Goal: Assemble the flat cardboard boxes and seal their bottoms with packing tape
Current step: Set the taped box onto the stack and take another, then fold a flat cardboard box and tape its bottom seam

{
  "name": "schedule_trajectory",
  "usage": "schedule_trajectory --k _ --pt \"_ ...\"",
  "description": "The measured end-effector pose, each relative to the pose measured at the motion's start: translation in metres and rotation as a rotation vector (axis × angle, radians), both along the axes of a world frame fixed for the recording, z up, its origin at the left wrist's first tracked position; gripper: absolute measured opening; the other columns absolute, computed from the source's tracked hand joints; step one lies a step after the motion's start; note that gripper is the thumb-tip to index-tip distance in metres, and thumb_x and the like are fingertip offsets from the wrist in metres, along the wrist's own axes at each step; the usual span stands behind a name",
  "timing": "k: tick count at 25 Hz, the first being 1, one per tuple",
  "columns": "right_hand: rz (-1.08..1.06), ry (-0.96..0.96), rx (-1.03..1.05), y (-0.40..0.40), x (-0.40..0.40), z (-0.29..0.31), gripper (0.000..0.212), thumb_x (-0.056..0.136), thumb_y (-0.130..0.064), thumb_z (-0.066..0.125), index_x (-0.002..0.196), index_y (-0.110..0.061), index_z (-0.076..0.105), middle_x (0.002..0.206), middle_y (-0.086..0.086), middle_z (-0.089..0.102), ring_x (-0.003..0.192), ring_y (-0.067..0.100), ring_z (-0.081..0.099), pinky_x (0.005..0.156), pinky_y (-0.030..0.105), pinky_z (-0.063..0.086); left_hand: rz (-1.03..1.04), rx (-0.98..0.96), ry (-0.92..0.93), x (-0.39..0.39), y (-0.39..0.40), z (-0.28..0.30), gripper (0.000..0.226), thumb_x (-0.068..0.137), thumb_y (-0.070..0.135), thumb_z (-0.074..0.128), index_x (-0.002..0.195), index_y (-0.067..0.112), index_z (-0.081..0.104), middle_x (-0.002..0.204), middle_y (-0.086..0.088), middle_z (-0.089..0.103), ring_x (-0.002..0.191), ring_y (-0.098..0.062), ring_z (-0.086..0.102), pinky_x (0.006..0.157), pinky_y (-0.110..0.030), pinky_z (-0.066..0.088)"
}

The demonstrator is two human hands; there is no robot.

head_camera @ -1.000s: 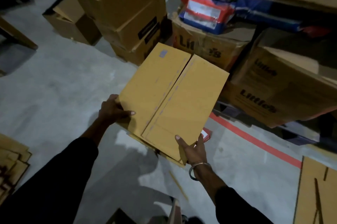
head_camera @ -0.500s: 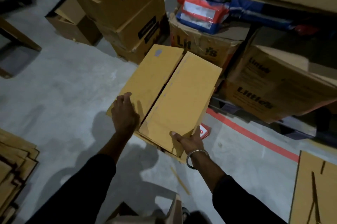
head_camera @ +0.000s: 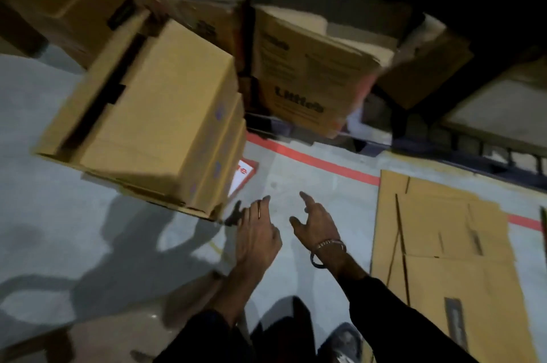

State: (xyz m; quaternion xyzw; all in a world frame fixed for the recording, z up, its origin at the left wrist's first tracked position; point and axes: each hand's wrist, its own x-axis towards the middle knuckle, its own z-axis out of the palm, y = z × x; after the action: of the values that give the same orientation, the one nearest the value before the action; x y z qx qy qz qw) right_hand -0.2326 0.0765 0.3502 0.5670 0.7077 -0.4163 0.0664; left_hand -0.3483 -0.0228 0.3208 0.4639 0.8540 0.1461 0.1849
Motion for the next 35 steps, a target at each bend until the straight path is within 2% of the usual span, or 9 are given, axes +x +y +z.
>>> schedule_trajectory --k 6,10,13,16,19,22,26,31,35 --pt "-0.179 -0.177 -0.044 0.0 0.198 -0.184 0.081 0.097 -0.032 0.063 0.164 -0.025 0.018 0.146 0.012 0.044 0.128 0.035 0.053 0.098 0.043 0.05 -0.269 -0.144 -0.067 0.167 0.0 -0.198 0.069 0.074 0.016 0.076 0.14 0.013 0.055 0.122 -0.007 0.064 0.117 -0.03 0.063 0.097 -0.041 0.053" --pt "-0.147 -0.343 -0.142 0.02 0.282 -0.275 0.074 0.095 -0.034 0.066 0.158 -0.017 0.031 0.149 0.017 0.045 0.134 0.037 0.049 0.105 0.043 0.047 -0.453 -0.205 -0.103 0.223 0.004 -0.282 0.068 0.085 0.024 0.066 0.149 0.012 0.046 0.142 -0.008 0.054 0.136 -0.029 0.048 0.115 -0.041 0.037" --pt "-0.116 -0.407 -0.231 0.052 0.32 -0.301 0.055 0.092 -0.041 0.072 0.133 -0.006 0.06 0.136 0.015 0.061 0.118 0.031 0.06 0.094 0.037 0.052 -0.535 -0.184 -0.109 0.265 0.027 -0.302 0.068 0.092 0.031 0.064 0.153 0.016 0.039 0.153 -0.004 0.044 0.145 -0.025 0.037 0.12 -0.041 0.03" --pt "-0.219 -0.37 -0.056 0.063 0.352 -0.3 0.034 0.092 -0.031 0.072 0.113 -0.003 0.07 0.116 0.013 0.071 0.098 0.029 0.063 0.084 0.036 0.054 -0.578 -0.114 -0.121 0.317 0.051 -0.301 0.063 0.094 0.04 0.064 0.148 0.016 0.042 0.15 -0.005 0.047 0.143 -0.026 0.038 0.117 -0.044 0.038" --pt "-0.39 -0.335 0.013 0.04 0.403 -0.321 0.038 0.09 -0.025 0.073 0.122 -0.006 0.063 0.121 0.015 0.064 0.112 0.033 0.062 0.093 0.041 0.056 -0.611 -0.12 -0.189 0.37 0.051 -0.295 0.06 0.095 0.034 0.063 0.148 0.015 0.043 0.151 -0.006 0.047 0.143 -0.026 0.039 0.116 -0.045 0.041" --pt "-0.454 -0.462 -0.053 0.014 0.452 -0.363 0.052 0.091 -0.035 0.073 0.133 -0.015 0.051 0.133 0.014 0.053 0.122 0.035 0.055 0.097 0.046 0.053 -0.755 -0.219 -0.173 0.403 0.031 -0.304 0.068 0.095 0.027 0.061 0.156 0.016 0.032 0.164 -0.006 0.033 0.153 -0.026 0.026 0.123 -0.048 0.03" --pt "-0.501 -0.631 -0.096 0.011 0.5 -0.405 0.063 0.087 -0.029 0.076 0.138 -0.016 0.041 0.136 0.015 0.044 0.128 0.038 0.046 0.096 0.053 0.052 -0.847 -0.305 -0.177 0.416 0.034 -0.348 0.076 0.099 0.032 0.058 0.164 0.016 0.02 0.172 -0.006 0.019 0.158 -0.026 0.014 0.128 -0.045 0.019" --pt "-0.484 -0.716 -0.177 0.012 0.529 -0.447 0.111 0.074 -0.03 0.091 0.153 -0.033 0.013 0.15 0.018 0.028 0.139 0.047 0.032 0.093 0.065 0.052 -0.924 -0.369 -0.259 0.432 0.057 -0.381 0.079 0.099 0.033 0.059 0.164 0.016 0.019 0.173 -0.006 0.015 0.159 -0.026 0.012 0.128 -0.044 0.018" --pt "-0.383 -0.659 -0.097 0.023 0.547 -0.444 0.085 0.095 -0.027 0.067 0.162 -0.029 0.015 0.133 0.021 0.046 0.118 0.045 0.054 0.082 0.048 0.05 -0.847 -0.388 -0.268 0.439 0.072 -0.396 0.078 0.098 0.03 0.061 0.163 0.014 0.021 0.171 -0.007 0.018 0.158 -0.027 0.015 0.125 -0.047 0.026"
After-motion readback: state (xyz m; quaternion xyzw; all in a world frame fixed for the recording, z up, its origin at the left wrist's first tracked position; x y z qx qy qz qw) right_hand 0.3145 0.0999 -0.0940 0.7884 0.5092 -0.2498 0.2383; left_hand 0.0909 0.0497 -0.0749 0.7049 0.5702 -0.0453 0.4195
